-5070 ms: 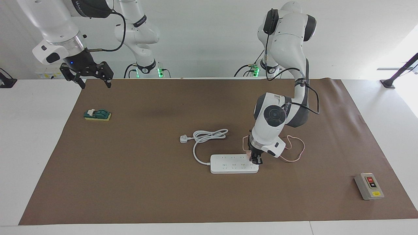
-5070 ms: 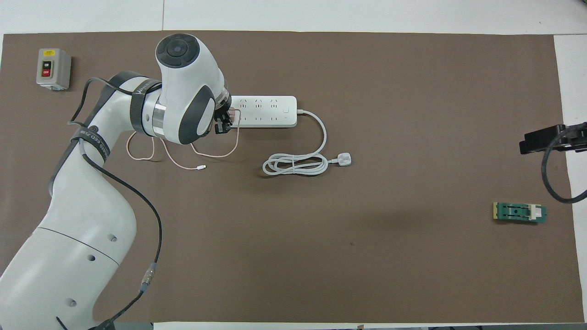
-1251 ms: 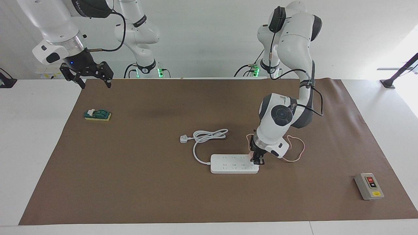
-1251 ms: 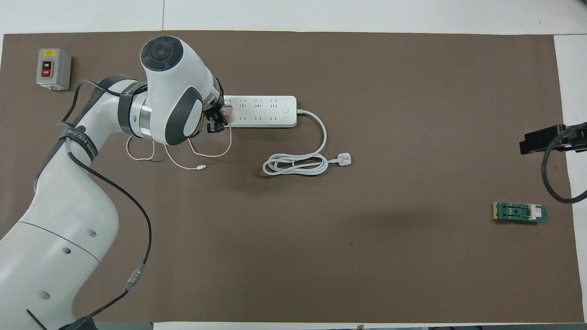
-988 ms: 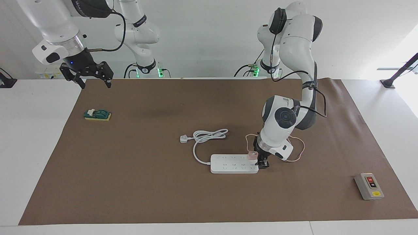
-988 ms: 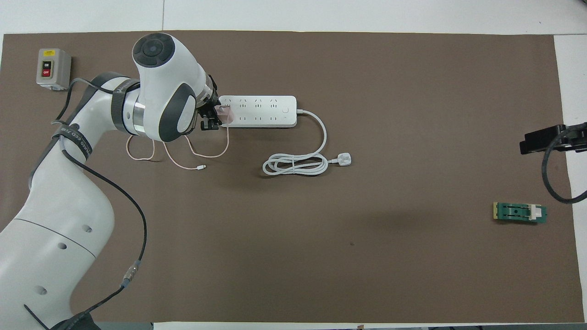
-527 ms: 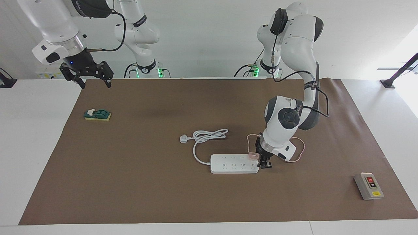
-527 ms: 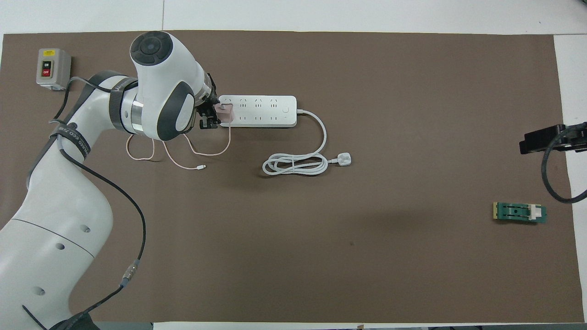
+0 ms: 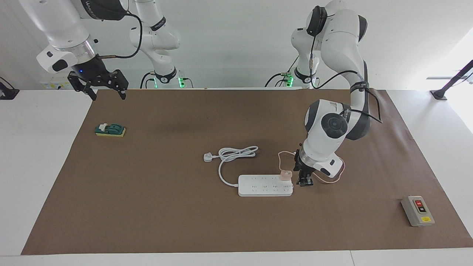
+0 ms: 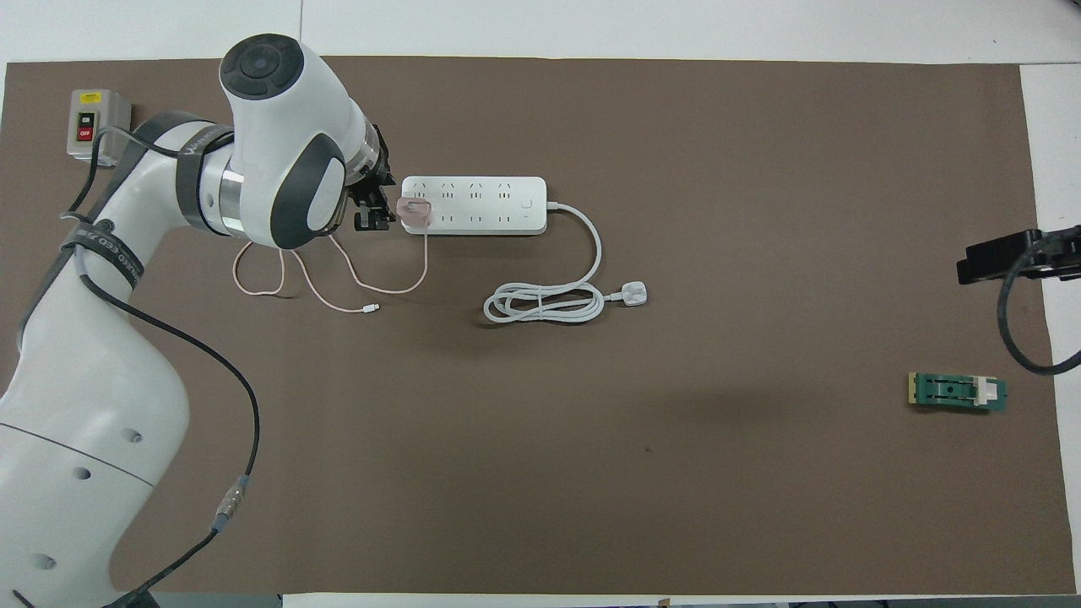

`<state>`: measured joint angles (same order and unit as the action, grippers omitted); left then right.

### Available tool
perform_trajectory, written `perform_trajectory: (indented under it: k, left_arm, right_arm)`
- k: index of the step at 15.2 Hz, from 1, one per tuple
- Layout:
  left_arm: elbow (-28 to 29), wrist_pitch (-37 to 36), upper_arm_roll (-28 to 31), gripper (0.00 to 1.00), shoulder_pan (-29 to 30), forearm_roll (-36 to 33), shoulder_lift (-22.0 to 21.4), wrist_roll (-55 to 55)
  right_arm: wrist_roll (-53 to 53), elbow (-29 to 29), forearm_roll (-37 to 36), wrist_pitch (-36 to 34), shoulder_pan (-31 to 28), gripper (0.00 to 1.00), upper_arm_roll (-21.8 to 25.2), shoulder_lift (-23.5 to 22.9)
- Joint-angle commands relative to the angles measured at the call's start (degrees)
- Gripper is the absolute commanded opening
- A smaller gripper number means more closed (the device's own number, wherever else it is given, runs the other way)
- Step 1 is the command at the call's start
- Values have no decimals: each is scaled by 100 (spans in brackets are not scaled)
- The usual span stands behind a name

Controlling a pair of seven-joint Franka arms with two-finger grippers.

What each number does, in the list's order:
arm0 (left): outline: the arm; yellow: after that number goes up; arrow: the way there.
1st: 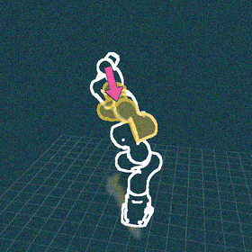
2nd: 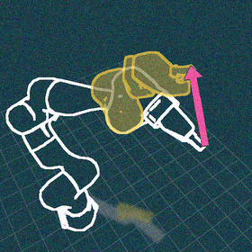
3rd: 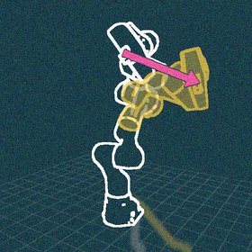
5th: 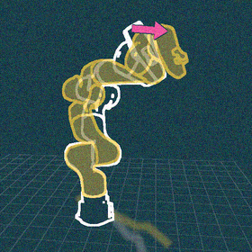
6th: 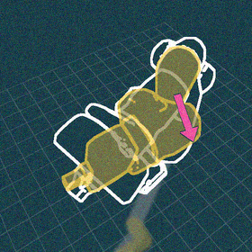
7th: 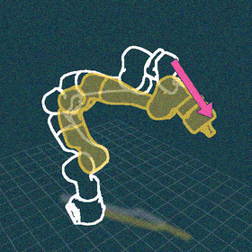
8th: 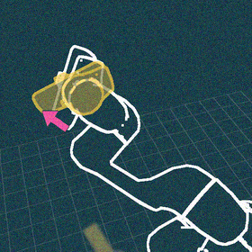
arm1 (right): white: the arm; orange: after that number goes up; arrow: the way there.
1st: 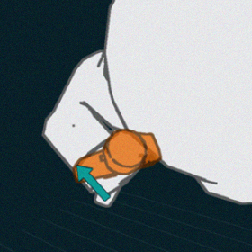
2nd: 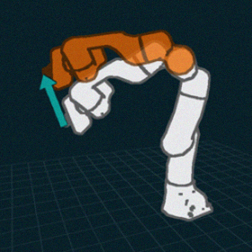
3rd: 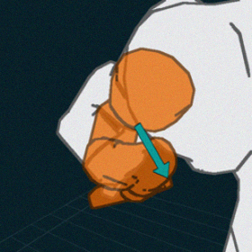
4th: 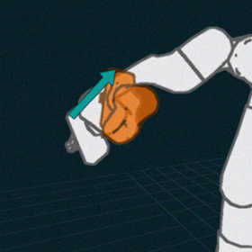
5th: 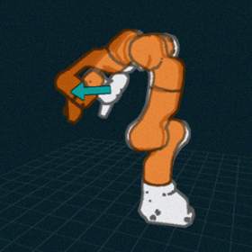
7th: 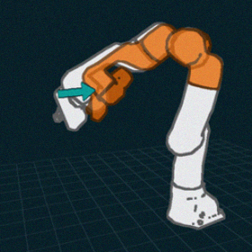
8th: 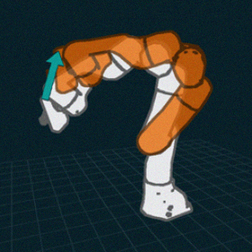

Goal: Plug charger into power strip
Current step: 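Open the left gripper and withdraw it from the plugged charger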

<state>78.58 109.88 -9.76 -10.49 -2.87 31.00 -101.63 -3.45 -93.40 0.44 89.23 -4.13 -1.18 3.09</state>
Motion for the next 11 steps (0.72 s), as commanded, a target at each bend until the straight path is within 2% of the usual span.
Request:
perform_trajectory:
  k: [1,2,3,4,9,11]
  left_arm:
    - [87,-239,-26,58,179,-65,-418,1114]
    - [105,-248,-17,68,188,-56,-558,1693]
    - [114,-309,9,88,196,-64,-621,2299]
    - [105,-344,26,100,214,-73,-682,2853]
    - [158,-353,27,100,328,-204,-1069,5009]
    - [245,-572,18,100,433,-267,-1332,5991]
  right_arm:
    - [63,-117,97,-54,-71,100,-40,113]
    - [63,-109,97,-54,-79,100,-48,113]
    - [63,-109,97,-54,-71,100,-49,113]
    - [63,-117,97,-54,-79,100,-40,113]
    - [63,-109,97,-54,-71,100,-40,122]
    - [63,-109,97,-54,-71,100,-48,122]
